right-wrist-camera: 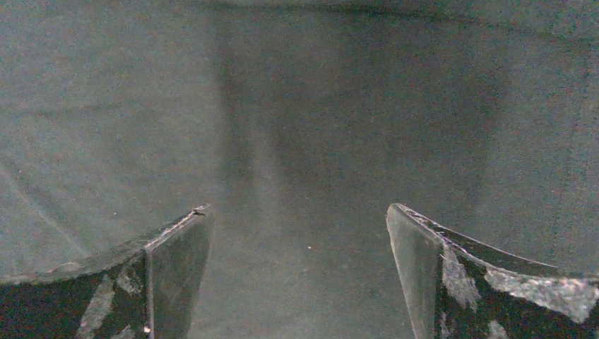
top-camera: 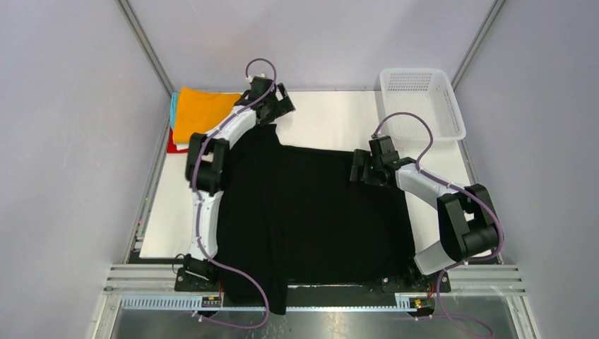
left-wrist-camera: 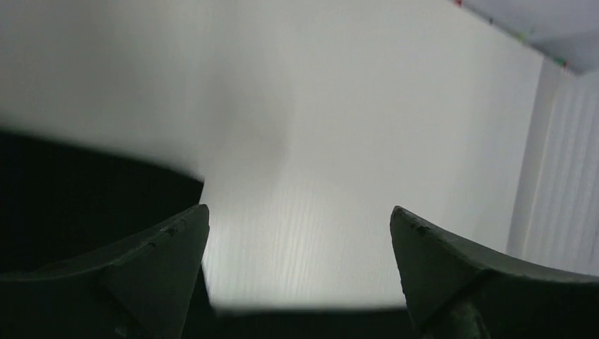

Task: Fold and stack the t-shirts
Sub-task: Flatten out the tshirt

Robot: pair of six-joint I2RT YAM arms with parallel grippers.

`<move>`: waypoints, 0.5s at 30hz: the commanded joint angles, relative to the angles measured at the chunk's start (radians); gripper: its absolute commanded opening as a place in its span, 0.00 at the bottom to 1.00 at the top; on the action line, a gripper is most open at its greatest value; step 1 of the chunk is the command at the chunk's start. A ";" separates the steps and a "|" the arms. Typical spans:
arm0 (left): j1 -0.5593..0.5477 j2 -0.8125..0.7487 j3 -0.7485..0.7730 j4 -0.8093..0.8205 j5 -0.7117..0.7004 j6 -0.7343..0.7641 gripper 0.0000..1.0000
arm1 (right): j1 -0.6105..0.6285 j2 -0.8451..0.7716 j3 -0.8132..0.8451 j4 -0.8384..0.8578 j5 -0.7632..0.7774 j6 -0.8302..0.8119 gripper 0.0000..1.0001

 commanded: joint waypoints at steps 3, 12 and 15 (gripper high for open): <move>-0.069 -0.552 -0.481 -0.015 0.027 0.123 0.99 | 0.034 0.048 0.045 -0.020 -0.074 0.006 0.99; -0.108 -0.779 -0.888 -0.106 -0.133 0.084 0.99 | -0.001 0.158 0.094 -0.069 -0.117 0.049 0.99; -0.107 -0.727 -0.899 -0.107 -0.114 0.072 0.99 | -0.037 0.193 0.119 -0.101 -0.103 0.033 0.99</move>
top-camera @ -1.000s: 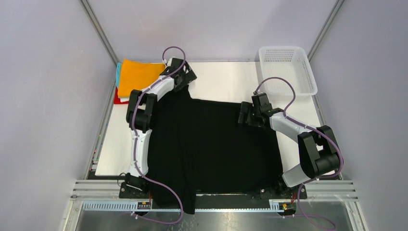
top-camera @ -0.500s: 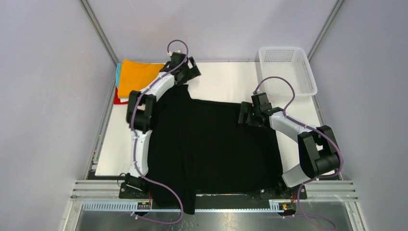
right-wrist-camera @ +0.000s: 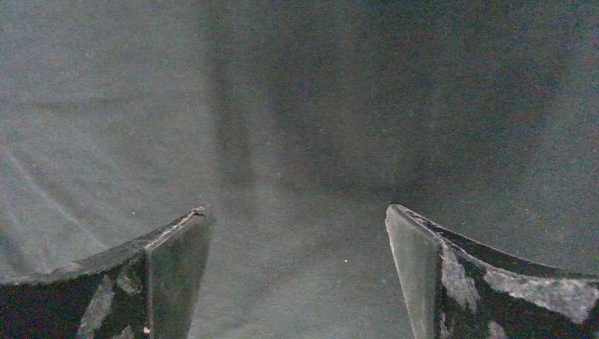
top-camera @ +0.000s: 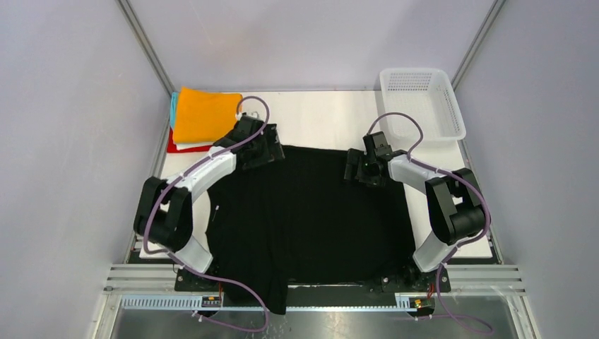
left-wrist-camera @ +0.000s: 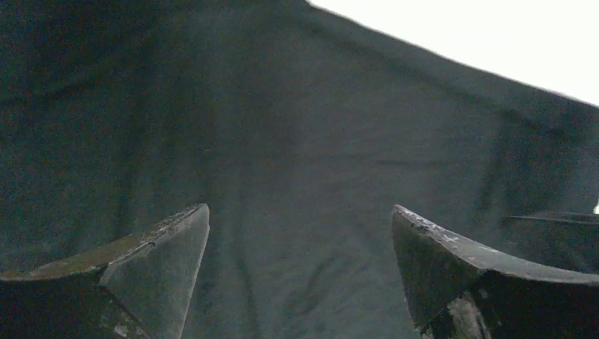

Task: Fold and stack the t-shirts
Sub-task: Flatten out the tshirt

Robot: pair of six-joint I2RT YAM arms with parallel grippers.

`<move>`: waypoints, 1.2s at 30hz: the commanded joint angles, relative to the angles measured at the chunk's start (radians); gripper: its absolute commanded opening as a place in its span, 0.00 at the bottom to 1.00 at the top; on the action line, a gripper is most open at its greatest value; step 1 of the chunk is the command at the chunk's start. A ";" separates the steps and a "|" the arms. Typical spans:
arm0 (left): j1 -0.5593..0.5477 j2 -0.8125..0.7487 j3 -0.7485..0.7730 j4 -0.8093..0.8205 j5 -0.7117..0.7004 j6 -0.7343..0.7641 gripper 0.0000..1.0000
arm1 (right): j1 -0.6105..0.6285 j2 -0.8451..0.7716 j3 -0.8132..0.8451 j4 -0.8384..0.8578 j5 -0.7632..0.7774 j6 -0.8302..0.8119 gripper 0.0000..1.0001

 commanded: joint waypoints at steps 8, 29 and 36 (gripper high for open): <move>0.014 0.242 0.078 -0.070 -0.033 -0.008 0.99 | -0.072 0.131 0.138 -0.079 -0.022 -0.071 1.00; 0.055 0.121 -0.025 -0.018 0.010 -0.029 0.99 | -0.026 -0.112 0.242 -0.077 -0.420 -1.063 0.99; 0.048 0.130 -0.091 -0.015 0.007 -0.045 0.99 | 0.025 -0.038 0.178 -0.086 -0.452 -1.462 0.99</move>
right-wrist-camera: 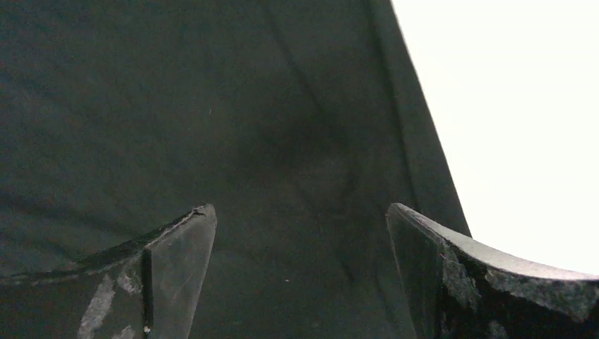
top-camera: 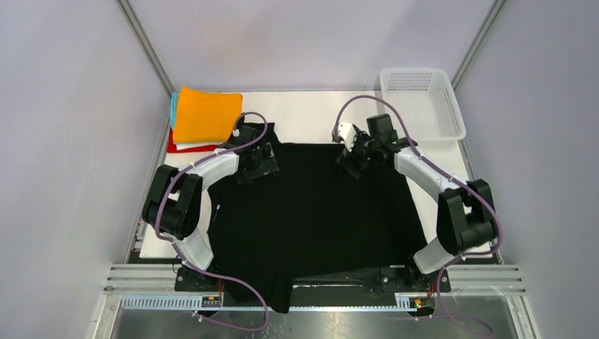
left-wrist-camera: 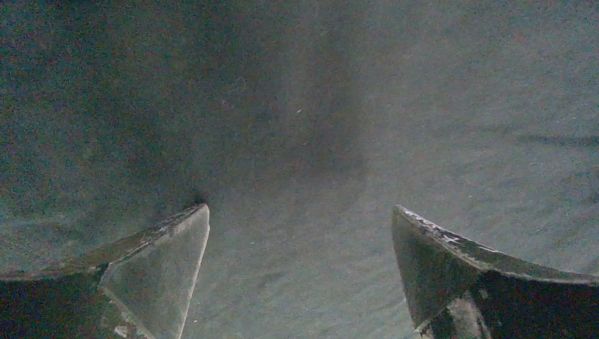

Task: Fold and stack the t-shirts
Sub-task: Flatten out the tshirt

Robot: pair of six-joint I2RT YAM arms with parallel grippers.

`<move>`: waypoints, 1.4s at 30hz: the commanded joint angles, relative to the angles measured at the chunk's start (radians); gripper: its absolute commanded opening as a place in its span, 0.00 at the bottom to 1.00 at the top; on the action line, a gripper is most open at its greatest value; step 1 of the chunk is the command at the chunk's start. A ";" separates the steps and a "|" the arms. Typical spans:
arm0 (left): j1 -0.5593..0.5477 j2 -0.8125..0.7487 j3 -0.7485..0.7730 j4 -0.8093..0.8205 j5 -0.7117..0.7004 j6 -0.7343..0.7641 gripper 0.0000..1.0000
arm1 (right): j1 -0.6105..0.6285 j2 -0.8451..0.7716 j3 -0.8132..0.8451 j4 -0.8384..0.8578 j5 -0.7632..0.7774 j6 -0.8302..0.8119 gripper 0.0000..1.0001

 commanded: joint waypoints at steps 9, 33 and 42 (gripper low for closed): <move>-0.005 0.100 0.057 0.026 0.016 -0.044 0.99 | 0.092 0.285 0.170 -0.269 0.136 -0.745 0.99; 0.088 0.563 0.737 -0.102 0.080 -0.024 0.99 | -0.083 0.810 0.673 -0.064 0.379 -0.837 0.99; 0.111 0.702 1.002 -0.108 0.177 0.007 0.99 | -0.088 0.757 0.680 -0.026 0.289 -0.739 0.99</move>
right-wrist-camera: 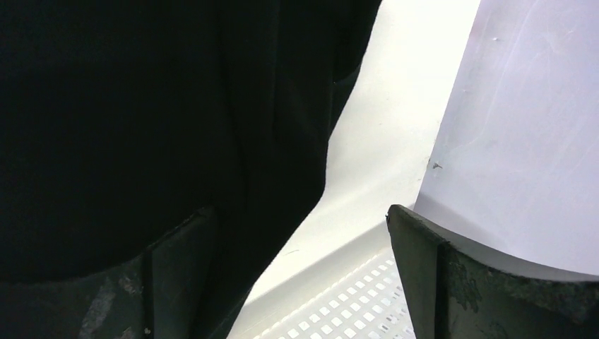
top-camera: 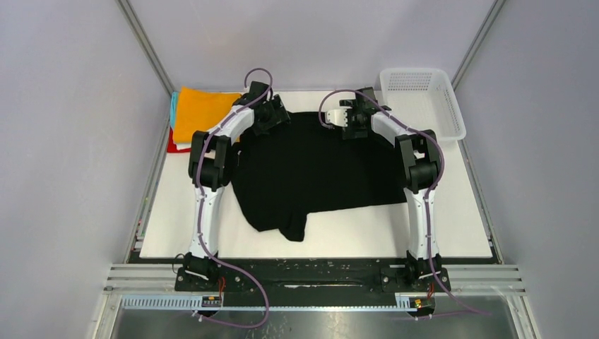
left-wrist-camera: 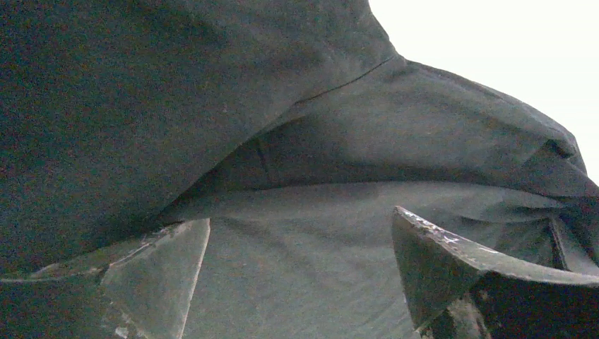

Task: Fold and stack the t-shirts
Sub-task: Flatten out the tshirt

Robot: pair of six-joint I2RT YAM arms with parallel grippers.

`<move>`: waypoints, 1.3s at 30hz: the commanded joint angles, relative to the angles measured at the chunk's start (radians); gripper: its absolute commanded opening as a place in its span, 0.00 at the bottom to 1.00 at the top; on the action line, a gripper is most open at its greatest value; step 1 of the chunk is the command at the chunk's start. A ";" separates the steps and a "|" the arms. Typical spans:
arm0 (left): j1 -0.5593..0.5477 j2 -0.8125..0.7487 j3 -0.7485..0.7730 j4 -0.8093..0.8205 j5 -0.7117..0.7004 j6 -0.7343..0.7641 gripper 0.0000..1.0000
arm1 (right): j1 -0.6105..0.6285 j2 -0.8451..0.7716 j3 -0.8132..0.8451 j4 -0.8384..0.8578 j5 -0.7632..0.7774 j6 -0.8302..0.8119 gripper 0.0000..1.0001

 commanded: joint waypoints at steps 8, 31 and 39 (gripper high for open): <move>-0.024 -0.384 -0.284 0.066 0.021 0.090 0.99 | 0.097 -0.363 -0.201 0.049 -0.084 0.307 0.99; -0.099 -1.470 -1.411 -0.018 -0.242 -0.160 0.99 | 0.713 -0.801 -0.851 0.243 -0.103 1.649 0.93; -0.099 -1.497 -1.462 -0.025 -0.249 -0.180 0.99 | 0.942 -0.566 -0.714 0.097 0.172 1.610 0.85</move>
